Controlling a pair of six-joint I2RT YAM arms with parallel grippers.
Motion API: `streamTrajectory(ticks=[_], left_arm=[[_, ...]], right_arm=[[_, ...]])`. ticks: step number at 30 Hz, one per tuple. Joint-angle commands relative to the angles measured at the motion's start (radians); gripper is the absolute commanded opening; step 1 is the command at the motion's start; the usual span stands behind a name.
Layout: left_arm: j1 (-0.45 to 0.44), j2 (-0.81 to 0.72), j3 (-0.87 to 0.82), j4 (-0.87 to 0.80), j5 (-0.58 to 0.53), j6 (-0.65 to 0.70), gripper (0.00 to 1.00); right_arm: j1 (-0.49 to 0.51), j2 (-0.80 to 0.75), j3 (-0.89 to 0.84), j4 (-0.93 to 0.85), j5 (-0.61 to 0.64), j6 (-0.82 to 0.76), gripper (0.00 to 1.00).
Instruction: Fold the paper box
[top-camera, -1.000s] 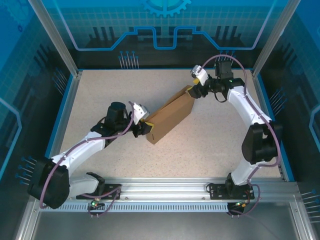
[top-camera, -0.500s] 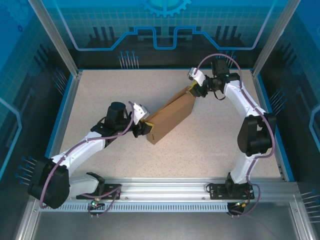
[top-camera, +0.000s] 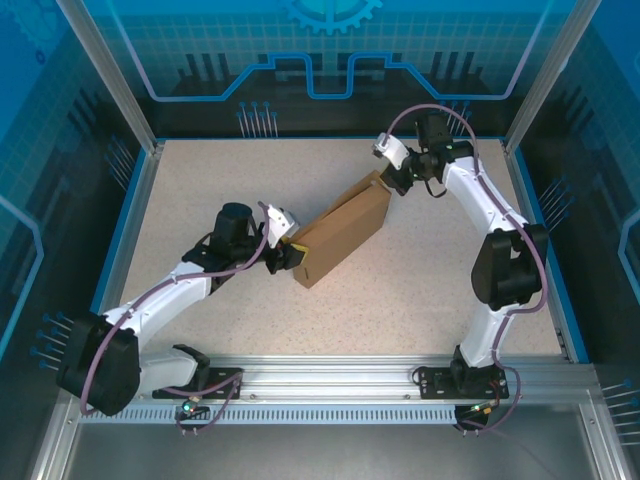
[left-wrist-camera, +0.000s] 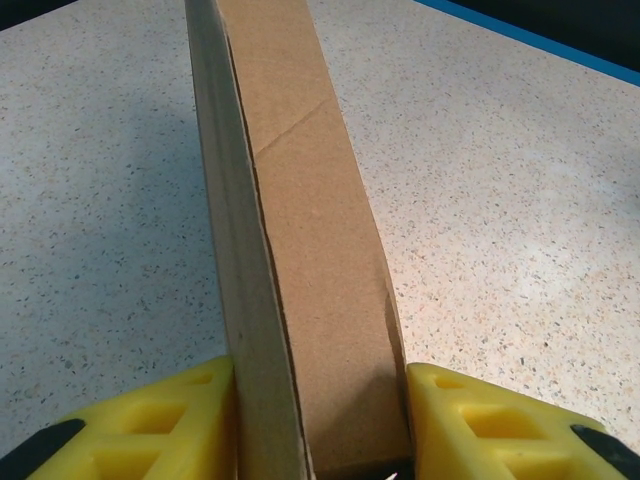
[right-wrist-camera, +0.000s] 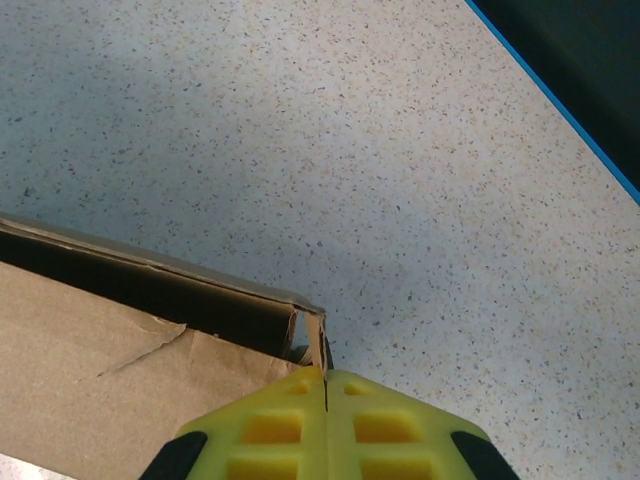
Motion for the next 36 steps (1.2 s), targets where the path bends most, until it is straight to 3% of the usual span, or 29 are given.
streamTrajectory(ticks=[1,36], left_arm=[[0.007,0.017,0.038,-0.03,-0.008,0.031,0.45],[-0.056,0.046,0.075,-0.116,-0.084,0.123,0.67]], right_arm=[[0.021,-0.006,0.014,-0.045,0.059,0.052,0.05],[0.036,-0.013,0.045,-0.086,0.116,0.138,0.02]])
